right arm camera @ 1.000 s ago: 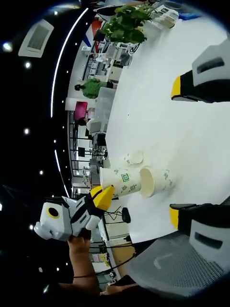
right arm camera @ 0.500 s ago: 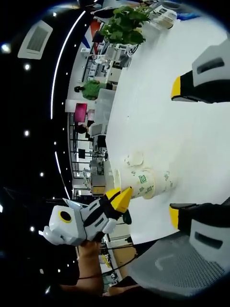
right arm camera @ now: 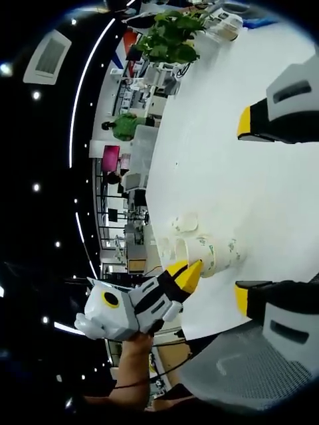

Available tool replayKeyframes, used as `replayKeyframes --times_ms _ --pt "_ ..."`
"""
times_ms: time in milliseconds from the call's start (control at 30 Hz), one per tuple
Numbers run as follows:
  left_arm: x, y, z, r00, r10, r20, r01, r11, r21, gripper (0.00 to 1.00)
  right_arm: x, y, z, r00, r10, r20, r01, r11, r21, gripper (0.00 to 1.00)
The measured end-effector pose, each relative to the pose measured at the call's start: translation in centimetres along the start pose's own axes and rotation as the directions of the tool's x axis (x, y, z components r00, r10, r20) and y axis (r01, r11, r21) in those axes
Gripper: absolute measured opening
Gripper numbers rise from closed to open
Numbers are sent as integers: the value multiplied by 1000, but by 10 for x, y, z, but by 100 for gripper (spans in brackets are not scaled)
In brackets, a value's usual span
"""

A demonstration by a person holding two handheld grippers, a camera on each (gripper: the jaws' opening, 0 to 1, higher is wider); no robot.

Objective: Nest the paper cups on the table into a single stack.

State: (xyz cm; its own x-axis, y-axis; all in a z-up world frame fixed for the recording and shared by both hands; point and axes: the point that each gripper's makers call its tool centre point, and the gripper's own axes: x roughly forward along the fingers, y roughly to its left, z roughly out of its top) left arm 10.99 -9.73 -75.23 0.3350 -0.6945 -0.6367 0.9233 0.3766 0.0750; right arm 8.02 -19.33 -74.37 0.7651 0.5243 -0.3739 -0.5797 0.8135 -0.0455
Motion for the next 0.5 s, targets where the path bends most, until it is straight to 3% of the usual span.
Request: replayKeyframes --times_ms 300,500 --pt "9 -3 -12 999 -31 -10 30 998 -56 0 0 1 1 1000 -3 -4 4 1000 7 87" --pt "11 -4 -8 999 -50 12 50 996 -67 1 1 -1 -2 1000 -2 -10 2 1000 11 87"
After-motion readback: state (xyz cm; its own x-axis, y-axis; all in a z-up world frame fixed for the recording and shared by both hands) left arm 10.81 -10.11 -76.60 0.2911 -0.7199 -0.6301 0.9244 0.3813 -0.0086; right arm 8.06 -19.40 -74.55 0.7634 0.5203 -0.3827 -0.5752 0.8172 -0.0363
